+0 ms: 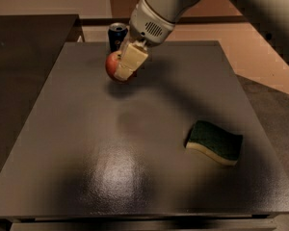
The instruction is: Pick apple
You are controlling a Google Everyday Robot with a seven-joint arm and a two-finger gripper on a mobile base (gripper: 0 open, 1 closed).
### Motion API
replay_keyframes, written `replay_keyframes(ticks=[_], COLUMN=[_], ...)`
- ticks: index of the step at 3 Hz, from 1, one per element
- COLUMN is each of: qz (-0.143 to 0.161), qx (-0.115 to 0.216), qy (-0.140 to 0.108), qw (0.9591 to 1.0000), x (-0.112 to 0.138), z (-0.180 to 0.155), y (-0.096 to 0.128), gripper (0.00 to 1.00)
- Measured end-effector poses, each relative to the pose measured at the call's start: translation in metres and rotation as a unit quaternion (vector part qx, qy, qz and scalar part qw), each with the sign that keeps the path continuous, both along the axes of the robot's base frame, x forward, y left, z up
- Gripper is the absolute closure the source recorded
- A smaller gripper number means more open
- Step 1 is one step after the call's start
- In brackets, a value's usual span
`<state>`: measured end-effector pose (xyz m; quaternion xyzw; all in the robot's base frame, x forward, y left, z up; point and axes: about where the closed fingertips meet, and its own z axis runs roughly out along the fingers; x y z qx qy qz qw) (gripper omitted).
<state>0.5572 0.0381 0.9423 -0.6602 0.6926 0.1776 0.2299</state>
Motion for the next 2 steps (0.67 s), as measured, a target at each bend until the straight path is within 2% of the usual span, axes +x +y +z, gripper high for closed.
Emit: replay_keyframes(ticks=[1, 2], qz=[0.009, 0.009], qx=[0.007, 0.007], qy=[-0.002, -0.002], qw=[0.9999, 0.9999], x=[-0.0076, -0.0076], z=[0.0555, 0.0555], y=[-0.0170, -0.0170], gripper=[1.00, 1.00])
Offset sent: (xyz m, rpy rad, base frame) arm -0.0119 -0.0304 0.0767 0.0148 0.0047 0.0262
